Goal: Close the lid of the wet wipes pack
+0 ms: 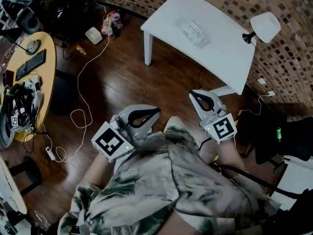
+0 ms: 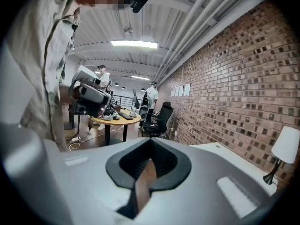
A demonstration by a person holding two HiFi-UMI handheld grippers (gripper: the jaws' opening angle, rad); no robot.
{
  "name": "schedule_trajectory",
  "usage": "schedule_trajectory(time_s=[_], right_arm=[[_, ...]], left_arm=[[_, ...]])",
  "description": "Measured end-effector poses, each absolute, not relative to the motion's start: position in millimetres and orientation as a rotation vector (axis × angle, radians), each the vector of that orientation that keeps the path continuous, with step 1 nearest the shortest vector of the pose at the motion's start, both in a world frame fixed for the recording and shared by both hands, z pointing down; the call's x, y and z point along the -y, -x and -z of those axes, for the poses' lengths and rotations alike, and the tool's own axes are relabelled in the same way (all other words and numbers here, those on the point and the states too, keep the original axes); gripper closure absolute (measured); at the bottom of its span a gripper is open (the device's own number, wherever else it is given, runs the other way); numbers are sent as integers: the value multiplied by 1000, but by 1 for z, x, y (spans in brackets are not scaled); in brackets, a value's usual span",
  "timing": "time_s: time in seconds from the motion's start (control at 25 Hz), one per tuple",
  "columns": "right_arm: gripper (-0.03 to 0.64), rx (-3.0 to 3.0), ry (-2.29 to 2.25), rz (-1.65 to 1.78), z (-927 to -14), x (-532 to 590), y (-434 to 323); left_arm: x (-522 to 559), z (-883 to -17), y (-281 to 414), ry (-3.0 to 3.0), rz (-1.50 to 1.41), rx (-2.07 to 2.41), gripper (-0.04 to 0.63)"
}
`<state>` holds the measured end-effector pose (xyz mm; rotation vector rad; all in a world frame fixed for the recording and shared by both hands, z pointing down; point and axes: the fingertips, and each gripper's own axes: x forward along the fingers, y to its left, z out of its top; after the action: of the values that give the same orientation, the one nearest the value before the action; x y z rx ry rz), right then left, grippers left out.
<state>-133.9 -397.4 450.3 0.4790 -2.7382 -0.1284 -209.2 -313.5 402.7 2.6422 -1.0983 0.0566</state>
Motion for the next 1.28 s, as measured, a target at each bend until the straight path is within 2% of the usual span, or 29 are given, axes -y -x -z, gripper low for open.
schedule_trajectory(time_s=[0.12,0.36,0.8,1.28], right_arm=[[611,2704,-431,155,-471,430,167],[611,2694,-390,161,-499,523,183],[611,2622,-343,227,-576,688,198],[611,2539,-342,176,-644,777,209]], left_arm=[[331,-402,239,-2618,-26,1160,595],[394,-406,255,-2538,-61,1240,595],[519,-394,248,-2483,-22,1355,595],[578,-397,241,-2375,-6,1456,595]])
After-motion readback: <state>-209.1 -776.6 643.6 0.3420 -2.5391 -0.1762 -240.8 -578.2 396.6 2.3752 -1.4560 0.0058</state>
